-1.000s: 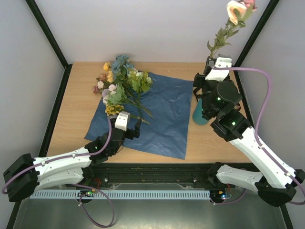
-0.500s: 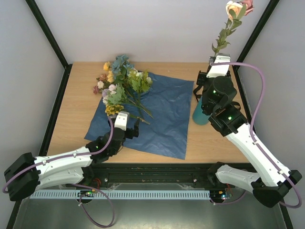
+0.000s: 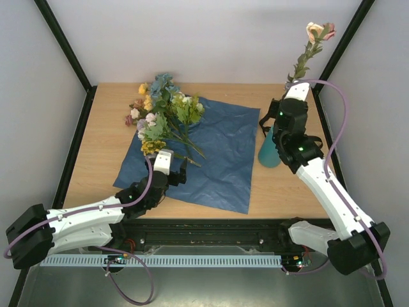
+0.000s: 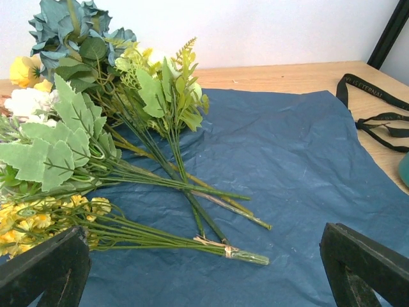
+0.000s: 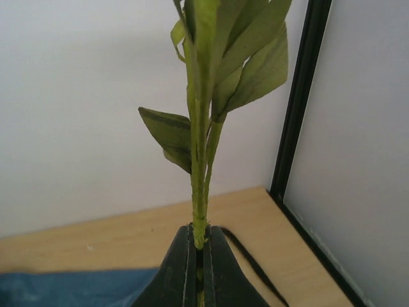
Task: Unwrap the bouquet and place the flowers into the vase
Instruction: Insert the fake flower into the vase.
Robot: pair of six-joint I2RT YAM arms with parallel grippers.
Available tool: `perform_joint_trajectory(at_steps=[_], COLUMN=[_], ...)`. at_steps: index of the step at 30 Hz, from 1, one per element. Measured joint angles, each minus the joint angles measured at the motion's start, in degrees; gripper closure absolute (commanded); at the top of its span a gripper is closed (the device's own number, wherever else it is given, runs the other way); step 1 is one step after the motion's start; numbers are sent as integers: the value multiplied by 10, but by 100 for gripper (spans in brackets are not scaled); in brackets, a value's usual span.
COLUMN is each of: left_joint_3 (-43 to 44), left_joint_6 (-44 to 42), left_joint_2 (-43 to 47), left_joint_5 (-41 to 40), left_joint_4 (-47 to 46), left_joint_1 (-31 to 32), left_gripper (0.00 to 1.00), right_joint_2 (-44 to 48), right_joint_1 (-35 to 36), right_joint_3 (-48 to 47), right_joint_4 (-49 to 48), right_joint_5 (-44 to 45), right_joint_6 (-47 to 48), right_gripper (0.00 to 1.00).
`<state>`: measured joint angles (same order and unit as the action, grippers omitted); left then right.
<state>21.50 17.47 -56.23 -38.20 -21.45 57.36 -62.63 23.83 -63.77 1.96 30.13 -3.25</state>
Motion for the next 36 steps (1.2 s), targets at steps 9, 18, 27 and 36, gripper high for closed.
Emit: perform_joint_trajectory(at_steps=[9, 18, 27, 36], left_joint_3=[2, 2, 2, 2], left_joint_6=[5, 6, 8, 20], left_joint_2=[3, 18, 17, 14], left_joint_5=[-3, -9, -15, -24], left_joint_4=[5, 5, 8, 9], left_joint_1=[0, 0, 0, -1], left_gripper=[1, 1, 1, 1], right_joint_2=[-75, -93, -39, 17], right_joint_1=[-14, -17, -17, -17], right_joint_3=[24, 23, 22, -15], right_joint_4=[33, 69, 131, 163], right_joint_5=[-9, 12, -21, -103], right_joint_6=[-55, -80, -118, -140], right_gripper=[86, 52, 1, 1])
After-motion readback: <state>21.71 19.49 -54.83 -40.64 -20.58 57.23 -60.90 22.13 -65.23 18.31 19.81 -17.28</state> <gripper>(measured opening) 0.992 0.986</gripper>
